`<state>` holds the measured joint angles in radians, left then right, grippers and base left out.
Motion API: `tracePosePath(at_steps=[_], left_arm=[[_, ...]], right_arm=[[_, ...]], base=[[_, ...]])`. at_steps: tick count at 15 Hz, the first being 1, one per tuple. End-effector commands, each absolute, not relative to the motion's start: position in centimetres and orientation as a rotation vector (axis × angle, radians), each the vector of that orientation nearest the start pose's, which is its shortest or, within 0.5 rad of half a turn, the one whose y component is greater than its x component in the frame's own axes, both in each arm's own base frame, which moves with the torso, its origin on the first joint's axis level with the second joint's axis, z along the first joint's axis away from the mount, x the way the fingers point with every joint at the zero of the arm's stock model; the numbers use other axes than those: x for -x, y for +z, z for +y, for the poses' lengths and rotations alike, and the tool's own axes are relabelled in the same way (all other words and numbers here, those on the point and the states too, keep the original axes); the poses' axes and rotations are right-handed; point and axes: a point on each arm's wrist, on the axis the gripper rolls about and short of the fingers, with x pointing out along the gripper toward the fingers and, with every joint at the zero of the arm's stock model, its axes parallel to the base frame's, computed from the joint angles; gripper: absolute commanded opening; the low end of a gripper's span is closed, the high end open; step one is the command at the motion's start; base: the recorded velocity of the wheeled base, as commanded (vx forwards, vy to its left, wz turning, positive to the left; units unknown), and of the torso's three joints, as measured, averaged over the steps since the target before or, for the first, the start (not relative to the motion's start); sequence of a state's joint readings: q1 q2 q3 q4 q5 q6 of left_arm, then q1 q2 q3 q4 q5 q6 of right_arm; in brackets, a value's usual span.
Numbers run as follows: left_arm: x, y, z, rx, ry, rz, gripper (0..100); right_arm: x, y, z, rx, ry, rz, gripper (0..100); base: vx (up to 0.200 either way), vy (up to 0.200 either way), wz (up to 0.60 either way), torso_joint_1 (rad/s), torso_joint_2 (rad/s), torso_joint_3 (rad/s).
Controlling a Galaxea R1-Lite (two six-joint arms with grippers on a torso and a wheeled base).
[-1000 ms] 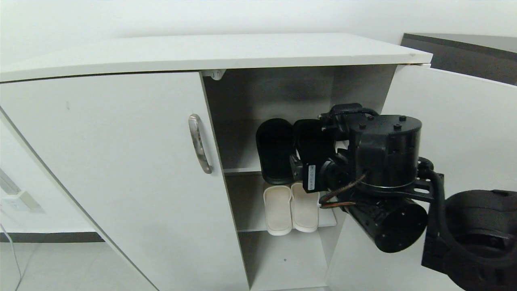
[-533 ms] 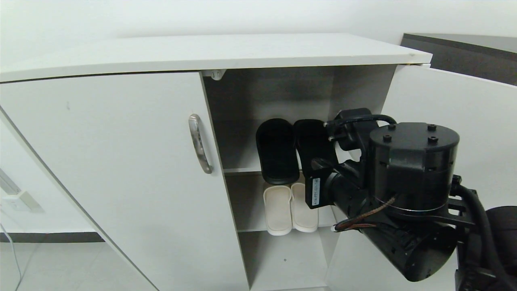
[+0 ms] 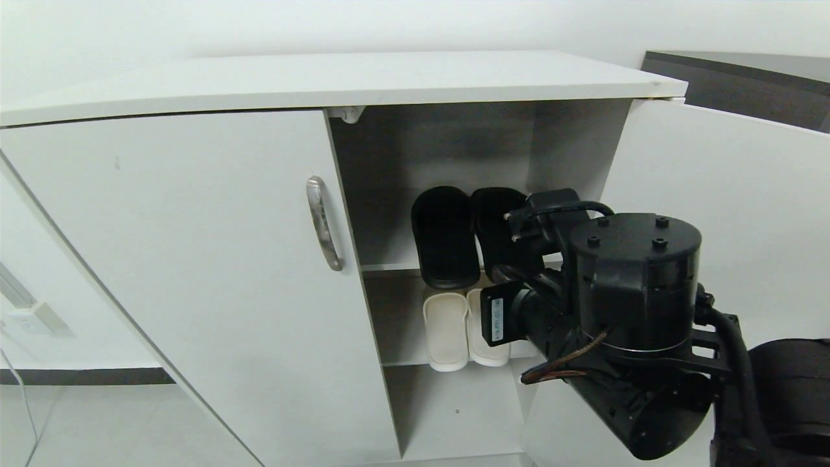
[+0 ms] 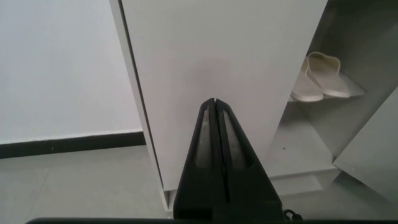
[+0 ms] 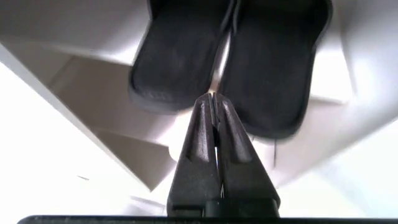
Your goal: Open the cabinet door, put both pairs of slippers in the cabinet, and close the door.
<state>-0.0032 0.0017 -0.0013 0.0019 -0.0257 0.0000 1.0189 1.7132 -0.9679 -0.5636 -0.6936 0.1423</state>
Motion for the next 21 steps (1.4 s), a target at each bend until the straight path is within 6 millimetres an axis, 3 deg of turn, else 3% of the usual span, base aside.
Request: tracePosePath(at_steps=[1, 18, 21], left_arm=[[2.3, 7.5, -0.1, 0.0, -0.029, 0.003, 0], [2.3, 7.5, 0.0, 0.002, -0.028, 0.003, 0], [2.3, 7.5, 0.0, 0.002, -0.028, 0.003, 0]], right_arm=[[-18.0, 21.2, 26.6, 0.006, 0.317, 0.15, 0], [-18.4, 18.8, 27.0, 0.032, 0.345, 0.181, 0], [-18.5, 18.1, 26.5, 0.052, 0.357, 0.2, 0]], base=[[-0.2, 0.0, 0.0, -0.002, 0.0, 0.002], [-0.2, 0.0, 0.0, 0.002, 0.0, 0.003], [0.0, 0.0, 0.0, 0.0, 0.0, 0.0]])
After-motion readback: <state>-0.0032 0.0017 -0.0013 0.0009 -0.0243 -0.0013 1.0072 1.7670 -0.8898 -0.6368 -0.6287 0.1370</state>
